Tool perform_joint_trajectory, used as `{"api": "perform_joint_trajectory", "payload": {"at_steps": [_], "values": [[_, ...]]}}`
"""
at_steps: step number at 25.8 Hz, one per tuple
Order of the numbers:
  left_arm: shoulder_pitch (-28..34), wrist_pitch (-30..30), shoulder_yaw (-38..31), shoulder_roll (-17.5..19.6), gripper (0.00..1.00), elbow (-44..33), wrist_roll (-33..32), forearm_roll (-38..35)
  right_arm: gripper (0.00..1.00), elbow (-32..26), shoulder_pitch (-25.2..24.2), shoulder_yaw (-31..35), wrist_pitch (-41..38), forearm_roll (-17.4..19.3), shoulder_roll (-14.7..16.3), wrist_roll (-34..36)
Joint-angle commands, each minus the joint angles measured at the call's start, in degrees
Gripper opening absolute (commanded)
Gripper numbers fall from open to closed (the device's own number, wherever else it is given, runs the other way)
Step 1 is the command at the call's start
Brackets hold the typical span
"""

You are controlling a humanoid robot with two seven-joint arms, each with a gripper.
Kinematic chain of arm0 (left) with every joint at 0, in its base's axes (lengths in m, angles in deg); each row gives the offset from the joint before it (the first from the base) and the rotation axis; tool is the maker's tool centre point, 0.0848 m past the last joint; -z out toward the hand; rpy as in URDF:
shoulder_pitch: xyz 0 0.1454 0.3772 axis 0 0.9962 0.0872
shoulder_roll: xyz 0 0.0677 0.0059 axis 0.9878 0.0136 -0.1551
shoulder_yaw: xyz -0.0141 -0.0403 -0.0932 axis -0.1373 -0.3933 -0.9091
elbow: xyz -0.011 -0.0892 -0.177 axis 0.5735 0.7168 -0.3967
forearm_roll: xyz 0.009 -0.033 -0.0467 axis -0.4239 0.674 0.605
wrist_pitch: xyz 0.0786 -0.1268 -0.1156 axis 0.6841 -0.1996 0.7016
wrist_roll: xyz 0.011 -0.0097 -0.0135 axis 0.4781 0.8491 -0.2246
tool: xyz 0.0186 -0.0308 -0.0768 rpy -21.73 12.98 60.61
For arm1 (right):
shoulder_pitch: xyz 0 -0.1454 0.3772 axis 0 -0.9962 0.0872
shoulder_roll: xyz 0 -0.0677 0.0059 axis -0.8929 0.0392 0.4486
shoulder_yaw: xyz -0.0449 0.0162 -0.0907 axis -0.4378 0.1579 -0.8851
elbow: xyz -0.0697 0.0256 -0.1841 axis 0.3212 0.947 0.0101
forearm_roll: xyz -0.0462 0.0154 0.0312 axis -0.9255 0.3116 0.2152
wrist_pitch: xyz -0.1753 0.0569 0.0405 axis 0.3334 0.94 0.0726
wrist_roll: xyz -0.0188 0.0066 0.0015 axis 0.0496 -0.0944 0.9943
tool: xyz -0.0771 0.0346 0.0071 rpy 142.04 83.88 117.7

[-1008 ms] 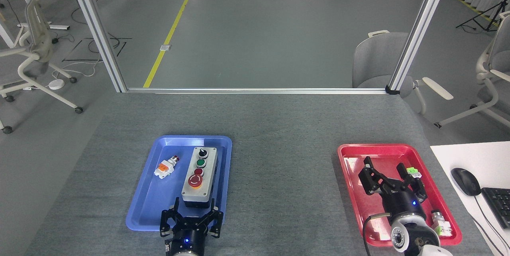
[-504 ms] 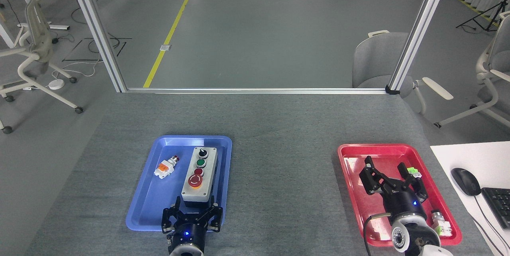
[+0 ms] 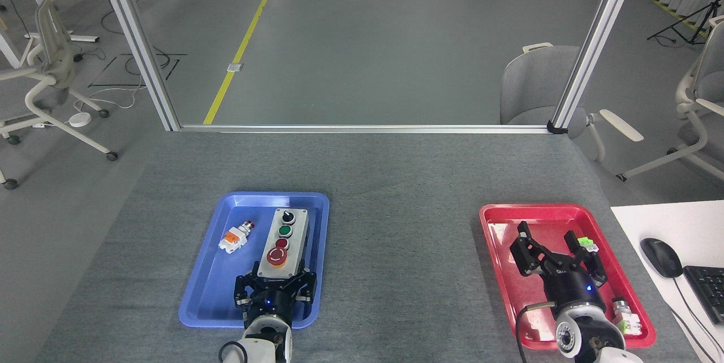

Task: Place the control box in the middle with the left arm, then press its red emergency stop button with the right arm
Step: 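Lift the control box off the blue tray with the left gripper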

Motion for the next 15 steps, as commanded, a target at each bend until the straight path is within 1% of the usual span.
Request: {"api": "perform_joint_trajectory", "payload": {"at_steps": [1,5,6,7,10,12,15], "values": [[-1.6,-0.1,0.1,0.1,0.94,1.6,0.1,1.2,0.99,0.0,0.0,0.0,-0.1,0.0,0.0,-0.2],[-1.6,1.0,0.2,0.8,0.36,1.4,-0.8,1.3,0.99,0.0,0.0,0.0,0.0,0.0,0.1,-0.3],[-1.6,1.7,0.2,0.8,0.17,1.4,-0.8,1.3,0.99,0.0,0.0,0.1,0.0,0.0,0.1,-0.3],[-1.5,2.3,0.2,0.9,0.01,1.2,-0.7,1.3,0.99,0.0,0.0,0.0,0.0,0.0,0.2,-0.3],[-1.3,3.1,0.1,1.7,0.00,0.5,0.2,1.2,0.99,0.0,0.0,0.0,0.0,0.0,0.2,-0.3],[-1.0,3.1,0.2,2.3,0.00,-1.5,0.2,1.2,0.99,0.0,0.0,0.0,0.0,0.0,0.2,-0.3],[1.6,5.2,0.0,3.2,0.00,-9.2,0.4,1.7,0.99,0.0,0.0,0.0,0.0,0.0,0.2,-0.3]]}}
